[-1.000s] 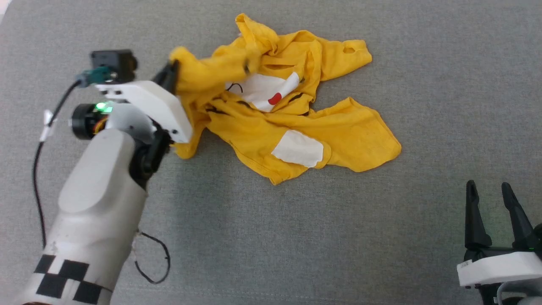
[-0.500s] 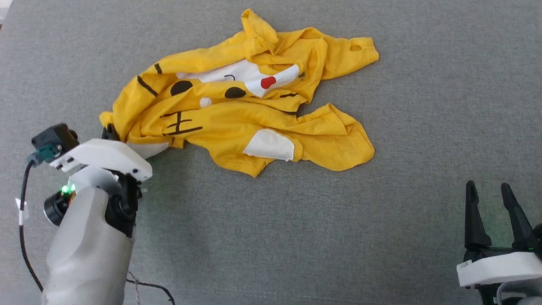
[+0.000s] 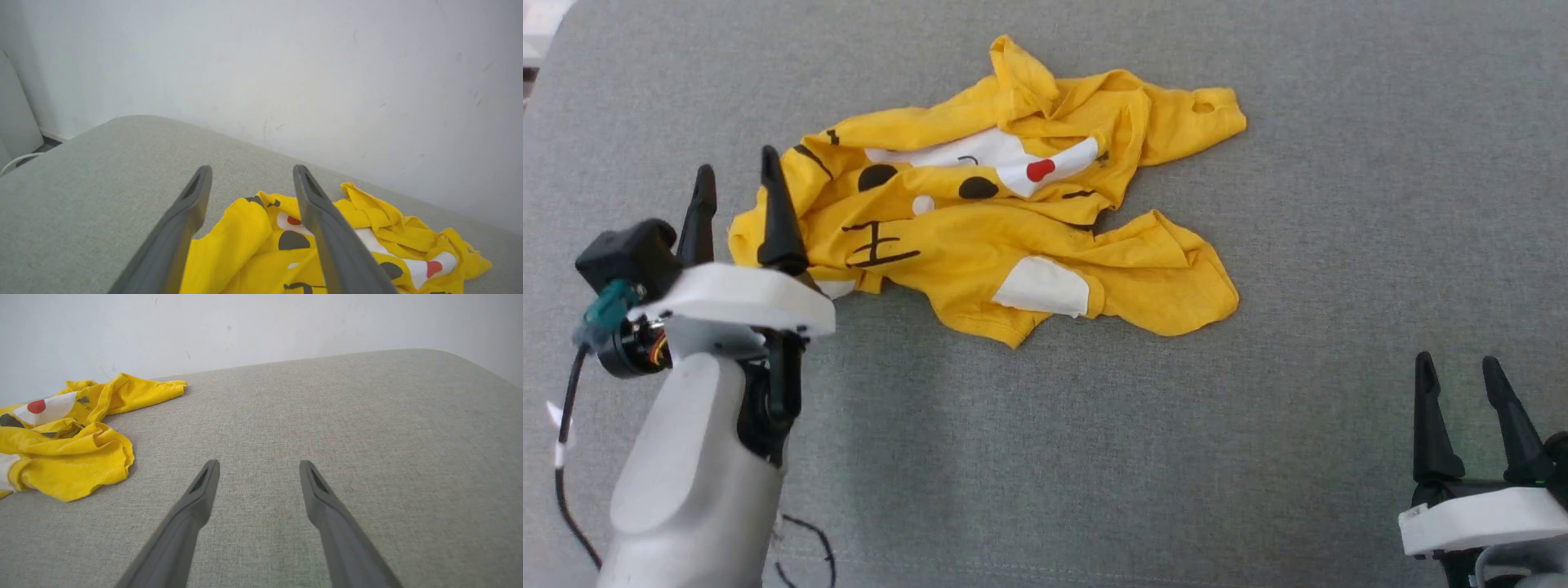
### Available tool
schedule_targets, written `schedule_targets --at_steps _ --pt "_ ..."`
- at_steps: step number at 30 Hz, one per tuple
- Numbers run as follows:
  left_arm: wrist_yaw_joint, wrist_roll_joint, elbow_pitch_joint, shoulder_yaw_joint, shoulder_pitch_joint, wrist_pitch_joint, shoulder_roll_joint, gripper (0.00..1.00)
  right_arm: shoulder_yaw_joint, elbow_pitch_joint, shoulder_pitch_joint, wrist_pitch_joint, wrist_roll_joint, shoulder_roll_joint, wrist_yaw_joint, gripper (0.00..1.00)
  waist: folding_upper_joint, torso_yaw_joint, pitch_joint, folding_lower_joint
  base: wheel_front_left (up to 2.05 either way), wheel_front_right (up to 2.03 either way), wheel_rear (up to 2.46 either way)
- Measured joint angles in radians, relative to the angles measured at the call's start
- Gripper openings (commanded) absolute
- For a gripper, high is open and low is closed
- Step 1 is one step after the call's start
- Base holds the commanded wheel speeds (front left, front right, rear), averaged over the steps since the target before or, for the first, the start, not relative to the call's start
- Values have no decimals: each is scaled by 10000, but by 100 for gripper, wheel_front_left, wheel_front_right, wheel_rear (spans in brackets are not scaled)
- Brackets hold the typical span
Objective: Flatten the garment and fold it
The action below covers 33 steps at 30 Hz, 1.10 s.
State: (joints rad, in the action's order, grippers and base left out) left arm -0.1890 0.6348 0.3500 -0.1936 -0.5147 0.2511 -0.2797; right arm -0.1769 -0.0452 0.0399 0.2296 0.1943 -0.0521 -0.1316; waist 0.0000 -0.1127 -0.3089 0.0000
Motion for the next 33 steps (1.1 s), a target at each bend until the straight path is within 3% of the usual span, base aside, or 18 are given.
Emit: schedule_targets --at_steps 6,12,20,33 --pt "38 -1985 -3411 740 1891 59 268 100 105 -77 14 54 98 2 0 100 0 168 303 0 0 0 0" --pt "663 -3467 -5340 1060 4216 59 1016 100 132 -121 63 132 221 2 0 100 0 378 652 -2 0 0 0" --pt "1024 -4619 -5152 1208 6148 59 1590 100 138 -174 265 190 270 2 0 100 0 530 1109 -2 0 0 0" --pt "1452 -5229 -4995 1421 6333 59 2000 100 232 -151 435 236 337 -2 0 100 0 401 1491 -1 0 0 0"
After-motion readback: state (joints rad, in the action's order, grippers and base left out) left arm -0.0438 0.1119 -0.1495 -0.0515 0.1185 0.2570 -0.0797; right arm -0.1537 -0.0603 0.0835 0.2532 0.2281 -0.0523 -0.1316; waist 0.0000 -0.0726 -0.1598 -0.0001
